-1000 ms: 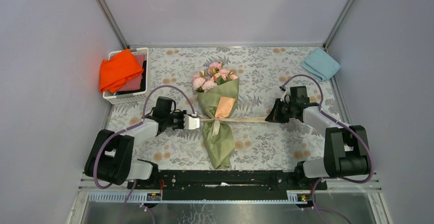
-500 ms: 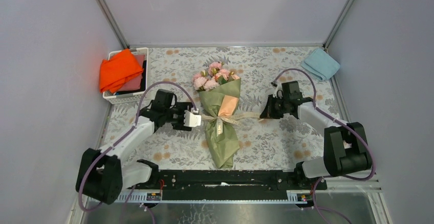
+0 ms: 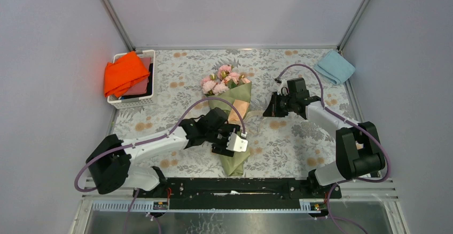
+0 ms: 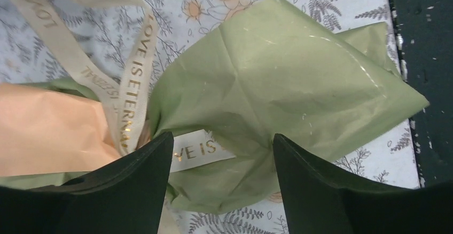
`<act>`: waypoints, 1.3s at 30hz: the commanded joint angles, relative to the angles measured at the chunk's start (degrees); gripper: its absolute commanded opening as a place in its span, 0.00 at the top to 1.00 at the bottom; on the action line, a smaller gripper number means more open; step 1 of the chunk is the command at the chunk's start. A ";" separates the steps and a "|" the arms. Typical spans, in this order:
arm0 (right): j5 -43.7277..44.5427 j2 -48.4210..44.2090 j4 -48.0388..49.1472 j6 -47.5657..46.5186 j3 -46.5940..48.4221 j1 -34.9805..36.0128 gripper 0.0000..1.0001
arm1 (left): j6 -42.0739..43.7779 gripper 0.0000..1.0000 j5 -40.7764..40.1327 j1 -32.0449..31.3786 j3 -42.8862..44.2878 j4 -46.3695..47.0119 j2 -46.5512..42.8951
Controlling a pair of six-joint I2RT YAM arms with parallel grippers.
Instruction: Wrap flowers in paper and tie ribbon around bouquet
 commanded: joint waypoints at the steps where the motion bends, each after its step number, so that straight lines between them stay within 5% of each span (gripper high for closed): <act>1: -1.30 0.17 2.58 0.14 1.27 0.24 1.00 | -6.68 0.25 -9.08 -1.01 -0.62 7.97 3.39; 11: -2.08 0.77 3.44 -0.75 0.16 0.25 1.00 | -4.32 0.27 -22.29 -0.55 -2.71 15.01 4.75; 20: -2.65 1.20 3.65 -0.89 0.25 0.25 1.00 | -4.98 0.30 -20.62 -0.21 -3.67 21.30 5.58; 25: -2.50 0.81 3.39 -1.34 -0.28 0.25 1.00 | -4.23 0.63 -19.49 0.06 -3.82 22.36 6.19; 31: -3.07 1.23 3.73 -1.15 -0.13 0.25 1.00 | 1.18 0.64 -13.40 1.28 -2.79 16.16 6.45; 35: -2.87 1.24 3.84 -1.24 -0.17 0.24 1.00 | 4.28 0.97 -9.99 4.36 0.69 12.05 8.15; 39: -2.73 0.93 4.13 -1.24 -0.79 0.25 1.00 | 5.63 1.00 -7.36 4.83 2.15 7.79 8.10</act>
